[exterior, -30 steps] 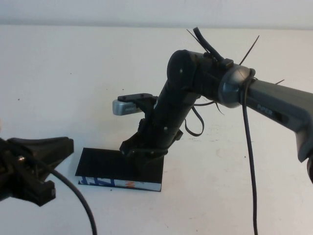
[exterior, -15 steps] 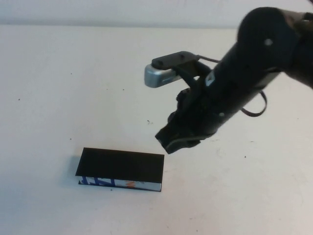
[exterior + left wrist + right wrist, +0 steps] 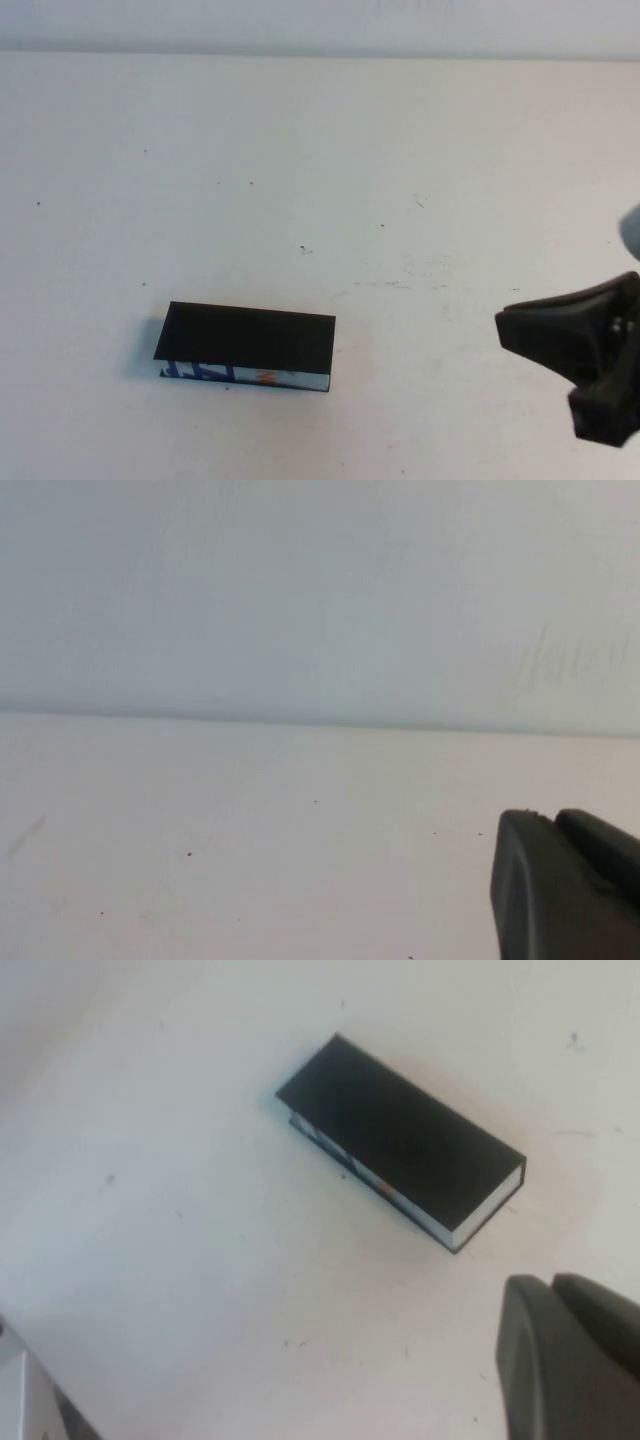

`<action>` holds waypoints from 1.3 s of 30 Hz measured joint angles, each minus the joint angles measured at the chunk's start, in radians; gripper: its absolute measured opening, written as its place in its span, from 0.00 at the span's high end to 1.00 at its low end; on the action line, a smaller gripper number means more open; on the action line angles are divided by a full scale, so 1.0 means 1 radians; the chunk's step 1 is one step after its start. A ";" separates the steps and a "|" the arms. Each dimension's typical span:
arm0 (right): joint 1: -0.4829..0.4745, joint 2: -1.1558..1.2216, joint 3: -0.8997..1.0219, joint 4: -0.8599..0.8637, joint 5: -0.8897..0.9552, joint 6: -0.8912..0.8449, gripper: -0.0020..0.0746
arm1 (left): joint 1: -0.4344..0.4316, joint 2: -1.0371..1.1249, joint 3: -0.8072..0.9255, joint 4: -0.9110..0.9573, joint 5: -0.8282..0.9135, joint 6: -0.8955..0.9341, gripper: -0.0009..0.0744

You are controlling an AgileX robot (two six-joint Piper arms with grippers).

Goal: Return glasses to glasses case

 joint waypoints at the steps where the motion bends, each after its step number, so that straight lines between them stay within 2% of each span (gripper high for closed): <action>1: 0.000 -0.037 0.029 0.000 -0.020 0.006 0.99 | 0.000 0.000 0.000 0.000 0.000 0.000 0.99; 10: 0.000 -0.218 0.266 0.022 -0.201 0.026 0.99 | 0.000 0.000 0.000 0.000 -0.008 0.000 0.99; 17: 0.000 -0.223 0.354 0.088 -0.215 0.028 0.99 | 0.000 0.000 0.000 0.000 -0.008 0.000 0.99; 22: 0.000 -0.225 0.355 0.017 -0.224 0.028 0.99 | 0.000 0.000 0.000 0.000 -0.009 0.000 0.99; 26: -0.011 -0.238 0.365 -0.140 -0.276 0.028 0.99 | 0.000 0.000 0.000 0.000 -0.009 0.000 0.99; 28: -0.074 -0.271 0.391 -0.184 -0.307 0.028 0.99 | 0.000 0.000 0.000 0.000 -0.011 0.000 0.99; 31: -0.225 -0.358 0.475 -0.191 -0.369 0.028 0.99 | 0.000 0.000 0.000 0.000 -0.017 0.000 0.99; 36: -0.485 -0.563 0.677 -0.172 -0.553 0.028 0.99 | 0.000 0.000 0.000 0.000 -0.017 0.000 0.99; 39: -0.601 -0.682 0.793 -0.137 -0.629 0.028 0.99 | 0.000 0.000 0.000 0.000 -0.017 0.000 0.99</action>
